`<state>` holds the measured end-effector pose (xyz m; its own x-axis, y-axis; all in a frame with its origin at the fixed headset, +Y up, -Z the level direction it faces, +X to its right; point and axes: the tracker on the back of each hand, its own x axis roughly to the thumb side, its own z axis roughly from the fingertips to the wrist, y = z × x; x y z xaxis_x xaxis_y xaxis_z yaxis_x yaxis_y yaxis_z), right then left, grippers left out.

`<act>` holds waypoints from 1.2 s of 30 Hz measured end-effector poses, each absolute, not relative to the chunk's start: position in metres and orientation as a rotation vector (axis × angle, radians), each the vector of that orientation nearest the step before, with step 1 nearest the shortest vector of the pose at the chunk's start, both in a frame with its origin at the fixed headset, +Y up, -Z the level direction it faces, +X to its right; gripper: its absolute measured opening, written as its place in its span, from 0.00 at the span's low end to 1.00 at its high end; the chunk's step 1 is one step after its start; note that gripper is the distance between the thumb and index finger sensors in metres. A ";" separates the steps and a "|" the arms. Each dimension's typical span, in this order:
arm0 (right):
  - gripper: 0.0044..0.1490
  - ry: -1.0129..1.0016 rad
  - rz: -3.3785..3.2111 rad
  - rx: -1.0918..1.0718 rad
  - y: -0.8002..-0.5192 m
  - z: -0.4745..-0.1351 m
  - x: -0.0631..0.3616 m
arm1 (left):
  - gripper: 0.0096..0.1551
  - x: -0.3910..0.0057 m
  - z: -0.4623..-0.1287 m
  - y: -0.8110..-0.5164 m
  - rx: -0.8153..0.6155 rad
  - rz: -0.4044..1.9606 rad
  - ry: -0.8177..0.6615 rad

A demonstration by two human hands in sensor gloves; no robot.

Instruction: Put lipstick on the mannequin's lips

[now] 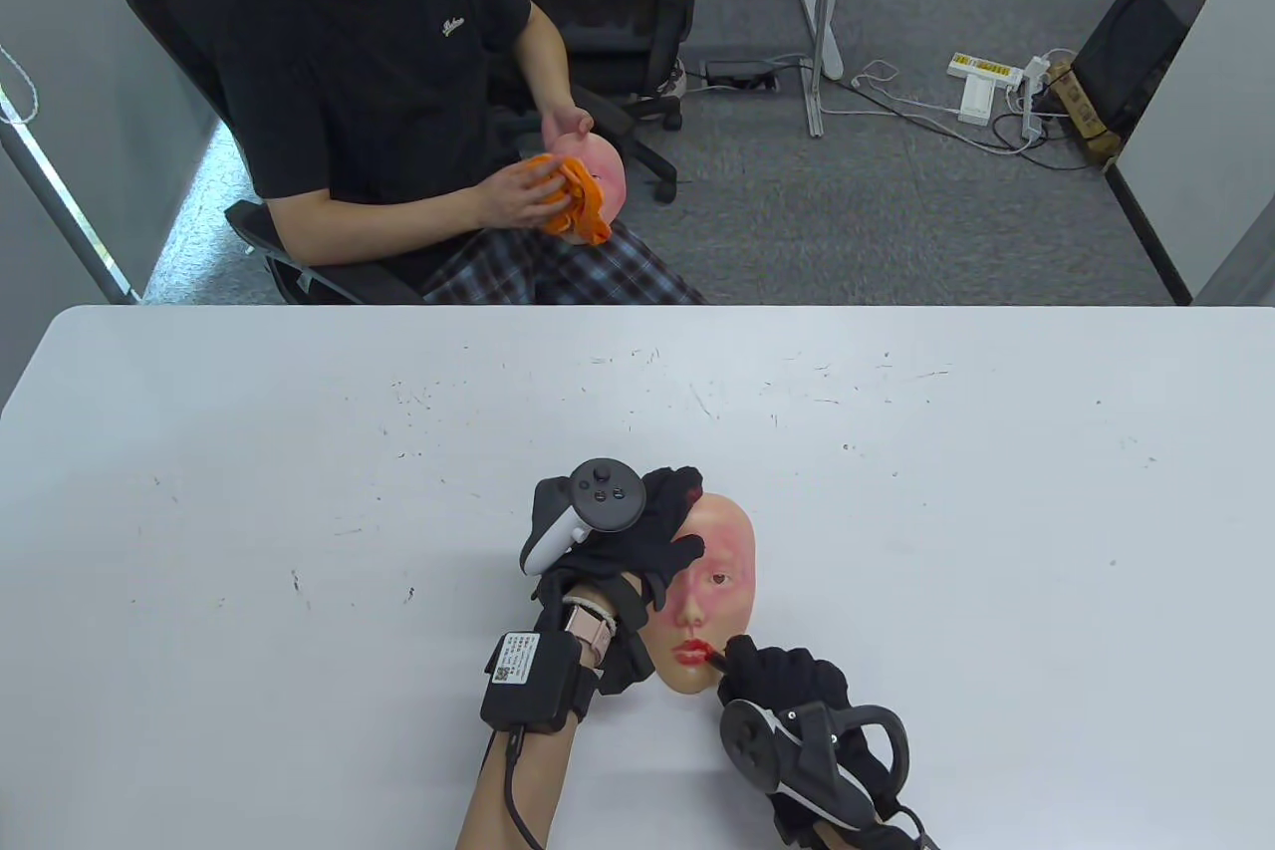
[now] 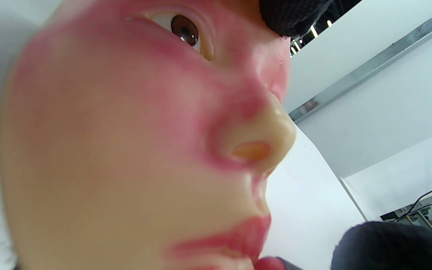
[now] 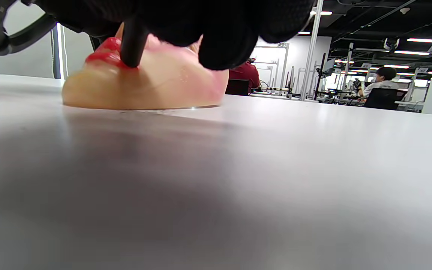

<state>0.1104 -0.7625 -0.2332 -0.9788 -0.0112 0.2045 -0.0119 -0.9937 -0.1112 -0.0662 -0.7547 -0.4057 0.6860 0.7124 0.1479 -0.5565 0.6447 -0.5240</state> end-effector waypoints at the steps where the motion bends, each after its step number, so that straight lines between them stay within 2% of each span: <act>1: 0.32 -0.197 3.095 0.350 -0.762 -0.232 0.110 | 0.45 -0.066 -0.406 -0.755 -0.467 0.740 -0.360; 6: 0.32 -0.123 3.090 0.358 -0.764 -0.233 0.107 | 0.45 -0.066 -0.406 -0.755 -0.468 0.742 -0.358; 17: 0.32 -0.161 3.087 0.277 -0.766 -0.238 0.110 | 0.45 -0.066 -0.406 -0.755 -0.466 0.745 -0.356; 25: 0.32 -0.187 3.067 0.325 -0.765 -0.235 0.110 | 0.45 -0.066 -0.406 -0.756 -0.469 0.749 -0.357; 28: 0.32 -0.116 3.074 0.274 -0.767 -0.239 0.114 | 0.45 -0.066 -0.406 -0.755 -0.469 0.746 -0.356; 32: 0.32 -0.188 3.055 0.352 -0.765 -0.235 0.110 | 0.45 -0.066 -0.406 -0.756 -0.470 0.750 -0.357; 36: 0.32 -0.134 3.072 0.256 -0.767 -0.239 0.113 | 0.45 -0.066 -0.406 -0.756 -0.468 0.749 -0.353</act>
<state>0.1131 -0.7666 -0.2388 -0.9847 0.0487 0.1675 -0.0631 -0.9947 -0.0818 -0.0664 -0.7555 -0.4056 0.6824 0.7175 0.1398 -0.5641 0.6385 -0.5235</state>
